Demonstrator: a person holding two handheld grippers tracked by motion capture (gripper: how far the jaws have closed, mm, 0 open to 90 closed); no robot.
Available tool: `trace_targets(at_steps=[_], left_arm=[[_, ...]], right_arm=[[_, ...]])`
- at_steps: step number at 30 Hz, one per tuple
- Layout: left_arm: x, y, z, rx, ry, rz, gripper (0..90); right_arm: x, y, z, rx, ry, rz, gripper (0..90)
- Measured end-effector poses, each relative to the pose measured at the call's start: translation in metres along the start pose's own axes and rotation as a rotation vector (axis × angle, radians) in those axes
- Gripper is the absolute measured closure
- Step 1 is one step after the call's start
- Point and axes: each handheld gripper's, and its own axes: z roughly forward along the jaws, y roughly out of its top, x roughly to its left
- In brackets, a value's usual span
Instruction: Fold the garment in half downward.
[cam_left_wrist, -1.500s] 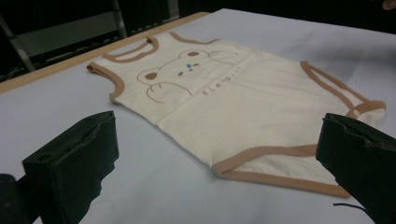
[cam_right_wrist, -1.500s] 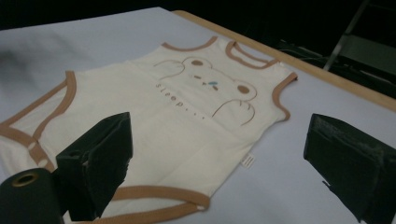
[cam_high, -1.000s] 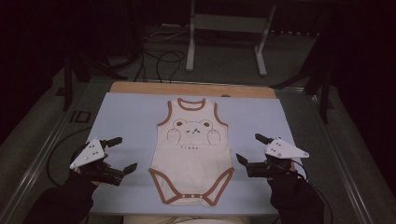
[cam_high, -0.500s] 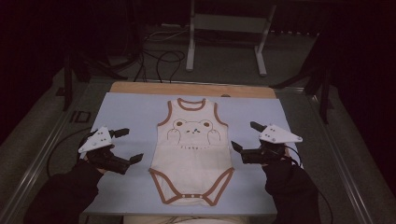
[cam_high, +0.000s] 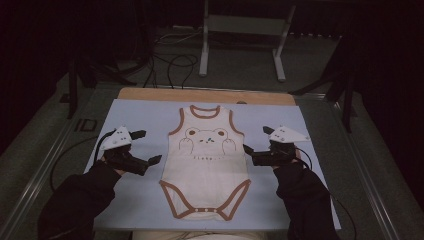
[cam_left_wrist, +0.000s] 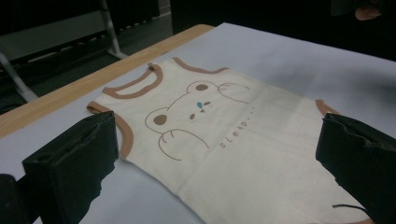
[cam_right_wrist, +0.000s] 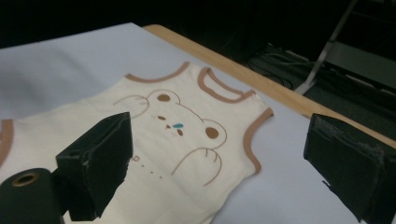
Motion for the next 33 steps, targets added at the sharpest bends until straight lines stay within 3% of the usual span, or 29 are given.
trace_targets(at_steps=[19, 33], left_arm=[[0.010, -0.014, 0.046, 0.067, 0.004, -0.065, 0.3], [0.025, -0.029, 0.075, 0.165, 0.019, -0.126, 0.3]], right_arm=[[-0.012, -0.031, 0.039, 0.078, 0.000, 0.051, 8.2], [-0.014, -0.049, 0.065, 0.146, 0.019, 0.097, 8.2]])
